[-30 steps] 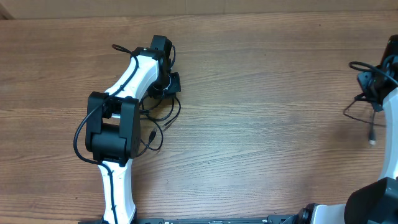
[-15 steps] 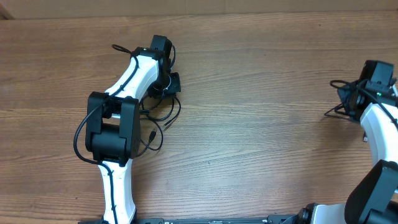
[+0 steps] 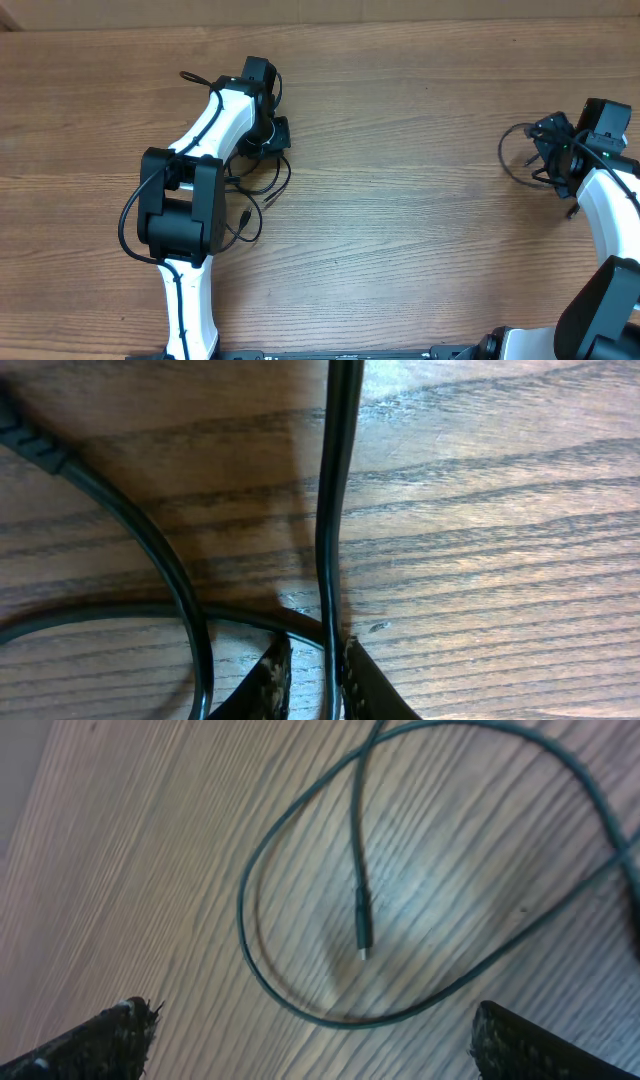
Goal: Untangle cables
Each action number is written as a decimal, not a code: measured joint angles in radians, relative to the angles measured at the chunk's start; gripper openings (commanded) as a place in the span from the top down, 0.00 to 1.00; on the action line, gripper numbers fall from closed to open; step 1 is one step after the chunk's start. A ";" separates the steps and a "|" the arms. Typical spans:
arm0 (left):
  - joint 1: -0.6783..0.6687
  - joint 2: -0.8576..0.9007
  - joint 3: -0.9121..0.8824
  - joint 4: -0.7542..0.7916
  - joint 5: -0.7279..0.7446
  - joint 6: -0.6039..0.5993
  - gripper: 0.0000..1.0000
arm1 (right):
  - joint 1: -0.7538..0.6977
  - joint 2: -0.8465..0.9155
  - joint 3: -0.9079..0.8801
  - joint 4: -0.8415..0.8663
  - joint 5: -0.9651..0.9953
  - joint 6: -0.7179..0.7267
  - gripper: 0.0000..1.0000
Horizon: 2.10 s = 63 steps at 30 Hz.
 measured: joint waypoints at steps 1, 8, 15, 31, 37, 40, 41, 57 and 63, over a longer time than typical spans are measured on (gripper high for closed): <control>0.000 0.000 0.000 0.000 0.000 0.000 0.82 | 0.000 0.000 0.000 -0.006 -0.012 -0.007 0.00; 0.000 0.000 0.000 0.000 0.000 0.000 0.81 | 0.002 0.000 0.000 -0.116 -0.177 -0.027 0.00; 0.000 0.000 0.000 0.000 -0.005 0.000 0.79 | 0.090 0.000 0.000 -0.221 -0.302 -0.034 0.00; -0.001 0.000 0.000 0.001 0.004 0.003 0.86 | 0.483 0.027 0.000 -0.090 -0.286 0.076 0.00; -0.001 0.000 0.000 0.001 0.007 0.002 0.96 | 0.603 0.097 0.000 -0.076 -0.258 0.116 0.00; -0.001 0.000 0.000 -0.001 0.011 0.003 0.96 | 0.660 0.137 0.000 -0.077 -0.253 0.124 0.00; -0.001 0.000 0.000 -0.001 0.013 0.003 0.96 | 0.679 0.151 0.000 -0.077 -0.253 0.129 0.00; -0.001 0.015 0.065 -0.204 0.563 0.518 0.96 | 0.834 0.220 0.000 0.053 -0.262 0.198 0.08; -0.001 0.015 0.065 -0.204 0.654 0.606 0.96 | 0.834 0.220 0.000 0.139 -0.330 0.200 0.24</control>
